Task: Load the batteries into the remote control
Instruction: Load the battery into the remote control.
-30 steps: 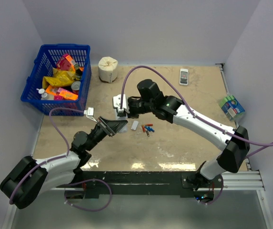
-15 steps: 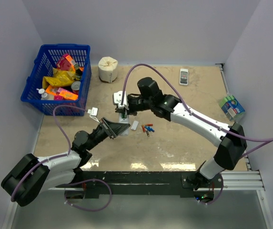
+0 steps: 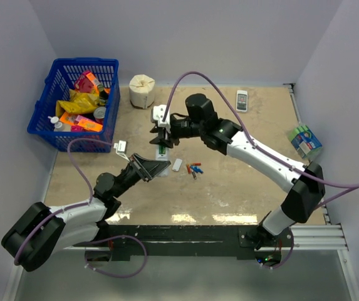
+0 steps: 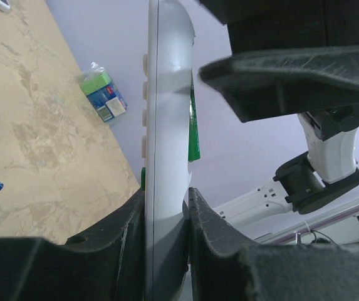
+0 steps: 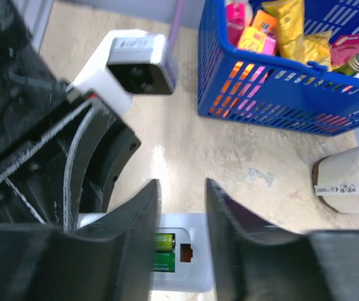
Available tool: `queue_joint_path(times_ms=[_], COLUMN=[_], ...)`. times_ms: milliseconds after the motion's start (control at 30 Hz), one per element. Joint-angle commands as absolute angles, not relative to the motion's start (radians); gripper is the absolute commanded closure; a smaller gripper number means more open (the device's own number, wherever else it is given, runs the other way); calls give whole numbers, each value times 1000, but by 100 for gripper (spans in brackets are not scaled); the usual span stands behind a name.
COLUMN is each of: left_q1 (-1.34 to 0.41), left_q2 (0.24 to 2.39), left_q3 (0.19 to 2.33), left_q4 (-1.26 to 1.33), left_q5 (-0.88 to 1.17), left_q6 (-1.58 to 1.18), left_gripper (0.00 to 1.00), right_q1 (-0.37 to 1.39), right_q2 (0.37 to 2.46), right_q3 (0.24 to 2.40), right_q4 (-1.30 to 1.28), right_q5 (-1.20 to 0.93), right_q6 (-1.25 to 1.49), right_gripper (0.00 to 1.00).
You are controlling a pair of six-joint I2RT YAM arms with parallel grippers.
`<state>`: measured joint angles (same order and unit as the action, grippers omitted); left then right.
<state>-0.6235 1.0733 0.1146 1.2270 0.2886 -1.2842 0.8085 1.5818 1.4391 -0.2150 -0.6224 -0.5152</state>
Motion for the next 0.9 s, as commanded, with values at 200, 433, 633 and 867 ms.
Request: queue_joint_path(times_ms=[200,433,633,867], left_q1=[-607,-603,-603,-603], left_q2=[1075,1062,1068,1078], left_q3=[121,141,163,181], left_q4=[1387,1341,1325,1324], left_q5=[258,271,287,298], left_q6=[-1298,-1255,-1244,-1236], left_gripper=[100,100,100,100], right_q1=[778,744,745,746], right_q2=[1451,1376,1351,1365], right_q3=[1523,1390,1286,1236], right_q4=[-97,-135,-124,-109], right_q5=[-500,-428,-440,-439], right_q6=[-123,47,64,92], right_gripper=[28,7,7,7])
